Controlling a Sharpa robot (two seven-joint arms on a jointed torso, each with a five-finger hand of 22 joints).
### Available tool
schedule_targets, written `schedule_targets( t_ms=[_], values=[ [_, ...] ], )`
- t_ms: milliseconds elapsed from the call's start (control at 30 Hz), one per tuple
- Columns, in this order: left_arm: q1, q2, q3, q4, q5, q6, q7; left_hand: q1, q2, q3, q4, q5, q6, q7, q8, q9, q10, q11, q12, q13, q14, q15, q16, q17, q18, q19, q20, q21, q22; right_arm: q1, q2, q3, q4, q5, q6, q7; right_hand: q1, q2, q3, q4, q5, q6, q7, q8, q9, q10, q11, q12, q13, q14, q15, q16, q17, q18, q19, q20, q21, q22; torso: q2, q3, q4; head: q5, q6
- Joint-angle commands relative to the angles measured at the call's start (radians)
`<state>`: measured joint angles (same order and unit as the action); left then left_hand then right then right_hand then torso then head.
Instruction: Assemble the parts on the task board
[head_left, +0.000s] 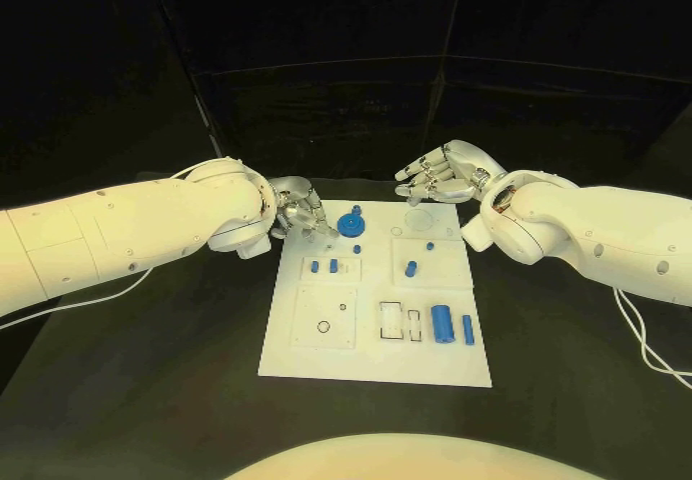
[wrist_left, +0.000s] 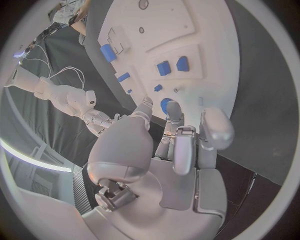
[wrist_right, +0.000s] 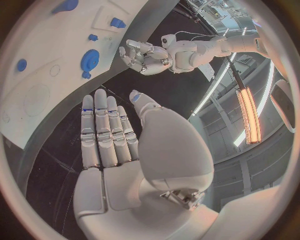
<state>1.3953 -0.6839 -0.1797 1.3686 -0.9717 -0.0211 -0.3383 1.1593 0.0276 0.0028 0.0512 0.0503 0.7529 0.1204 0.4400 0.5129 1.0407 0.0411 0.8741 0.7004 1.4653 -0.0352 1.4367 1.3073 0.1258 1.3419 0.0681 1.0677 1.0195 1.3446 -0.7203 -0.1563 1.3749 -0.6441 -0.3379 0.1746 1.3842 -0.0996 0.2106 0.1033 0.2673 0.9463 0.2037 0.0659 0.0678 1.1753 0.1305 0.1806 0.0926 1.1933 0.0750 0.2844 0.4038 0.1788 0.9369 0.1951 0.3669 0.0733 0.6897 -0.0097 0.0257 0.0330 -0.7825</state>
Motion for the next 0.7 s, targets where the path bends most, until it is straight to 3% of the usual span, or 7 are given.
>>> schedule_targets(
  t_ms=[33, 167, 233, 267, 567, 667, 700],
  values=[
    [0.003, 0.010, 0.000, -0.011, 0.015, -0.100, 0.158, 0.069, 0.012, 0.011, -0.034, -0.002, -0.006, 0.012, -0.024, -0.033, -0.088, 0.012, -0.090, -0.059, -0.056, 0.015, -0.178, -0.054, 0.049, -0.127, 0.008, -0.245, -0.233, 0.002, 0.001, 0.001, 0.001, 0.003, 0.004, 0.008, -0.009, -0.002, -0.001, 0.004, 0.005, -0.007, 0.002, 0.006, 0.001, -0.005, -0.001, 0.005, -0.001, -0.005, 0.000, 0.005, -0.002, 0.004, 0.002, 0.007, -0.004, -0.001, 0.000, 0.0022, 0.0003, -0.005, 0.004],
    [0.002, 0.023, -0.002, -0.022, 0.015, -0.167, 0.292, 0.184, 0.014, 0.054, -0.103, -0.003, -0.003, 0.033, -0.071, -0.087, -0.186, 0.043, -0.237, -0.163, -0.301, 0.041, -0.545, -0.373, 0.050, -0.226, 0.035, -0.396, -0.338, 0.002, 0.001, 0.001, 0.001, 0.003, 0.002, 0.009, -0.009, -0.002, -0.001, 0.004, 0.005, -0.007, 0.002, 0.006, 0.001, -0.005, -0.001, 0.005, -0.001, -0.005, 0.000, 0.005, -0.002, 0.004, 0.002, 0.007, -0.004, -0.001, 0.000, 0.0016, 0.0032, -0.012, 0.007],
    [-0.001, 0.031, -0.005, -0.028, 0.007, -0.188, 0.351, 0.228, 0.014, 0.079, -0.134, 0.000, 0.010, 0.043, -0.091, -0.111, -0.212, 0.055, -0.299, -0.210, -0.354, 0.052, -0.610, -0.419, 0.051, -0.254, 0.042, -0.438, -0.364, 0.002, 0.001, 0.001, 0.001, 0.003, 0.002, 0.009, -0.009, -0.002, -0.001, 0.004, 0.005, -0.007, 0.002, 0.006, 0.001, -0.005, -0.001, 0.005, -0.001, -0.005, 0.000, 0.005, -0.002, 0.004, 0.002, 0.007, -0.004, -0.001, -0.001, 0.0007, 0.0028, -0.013, 0.007],
    [-0.003, 0.037, -0.007, -0.032, -0.012, -0.196, 0.390, 0.232, 0.004, 0.094, -0.149, -0.001, 0.031, 0.051, -0.125, -0.149, -0.193, 0.071, -0.361, -0.274, -0.365, 0.063, -0.650, -0.457, 0.054, -0.258, 0.052, -0.476, -0.393, 0.002, 0.001, 0.001, 0.001, 0.003, 0.002, 0.009, -0.009, -0.002, -0.001, 0.004, 0.005, -0.007, 0.002, 0.006, 0.001, -0.005, -0.001, 0.005, -0.001, -0.005, 0.000, 0.005, -0.002, 0.004, 0.002, 0.007, -0.004, -0.001, -0.001, 0.0006, 0.0027, -0.014, 0.008],
    [-0.024, 0.075, -0.038, -0.068, -0.253, -0.186, 0.502, 0.232, -0.044, 0.110, -0.192, -0.003, 0.096, 0.033, -0.193, -0.235, -0.173, 0.064, -0.489, -0.410, -0.306, 0.057, -0.678, -0.527, 0.058, -0.191, 0.052, -0.520, -0.442, 0.002, 0.001, 0.001, -0.001, 0.003, 0.001, 0.010, -0.009, -0.002, -0.001, 0.004, 0.006, -0.007, 0.002, 0.006, 0.001, -0.005, -0.001, 0.006, -0.001, -0.006, 0.000, 0.005, -0.002, 0.004, 0.002, 0.007, -0.005, -0.001, -0.001, 0.0000, 0.0026, -0.021, 0.018],
    [-0.032, 0.085, -0.045, -0.083, -0.344, -0.171, 0.508, 0.224, -0.066, 0.101, -0.197, -0.002, 0.109, 0.026, -0.213, -0.257, -0.181, 0.055, -0.519, -0.442, -0.226, 0.045, -0.637, -0.529, 0.060, -0.120, 0.041, -0.501, -0.441, 0.002, 0.001, 0.001, -0.002, 0.003, 0.001, 0.010, -0.009, -0.002, -0.001, 0.004, 0.006, -0.007, 0.002, 0.006, 0.001, -0.005, -0.001, 0.006, -0.001, -0.006, 0.000, 0.005, -0.002, 0.004, 0.002, 0.007, -0.005, -0.001, -0.001, 0.0002, 0.0031, -0.022, 0.021],
    [-0.035, 0.088, -0.047, -0.088, -0.373, -0.165, 0.508, 0.220, -0.074, 0.098, -0.198, -0.002, 0.114, 0.023, -0.217, -0.263, -0.180, 0.053, -0.525, -0.451, -0.175, 0.040, -0.566, -0.475, 0.059, -0.093, 0.038, -0.489, -0.438, 0.002, 0.001, 0.001, -0.003, 0.003, 0.000, 0.011, -0.009, -0.002, -0.001, 0.004, 0.006, -0.007, 0.002, 0.006, 0.001, -0.005, -0.001, 0.006, -0.001, -0.006, 0.000, 0.005, -0.002, 0.004, 0.002, 0.007, -0.005, -0.001, -0.001, -0.0002, 0.0031, -0.022, 0.022]
  ],
)
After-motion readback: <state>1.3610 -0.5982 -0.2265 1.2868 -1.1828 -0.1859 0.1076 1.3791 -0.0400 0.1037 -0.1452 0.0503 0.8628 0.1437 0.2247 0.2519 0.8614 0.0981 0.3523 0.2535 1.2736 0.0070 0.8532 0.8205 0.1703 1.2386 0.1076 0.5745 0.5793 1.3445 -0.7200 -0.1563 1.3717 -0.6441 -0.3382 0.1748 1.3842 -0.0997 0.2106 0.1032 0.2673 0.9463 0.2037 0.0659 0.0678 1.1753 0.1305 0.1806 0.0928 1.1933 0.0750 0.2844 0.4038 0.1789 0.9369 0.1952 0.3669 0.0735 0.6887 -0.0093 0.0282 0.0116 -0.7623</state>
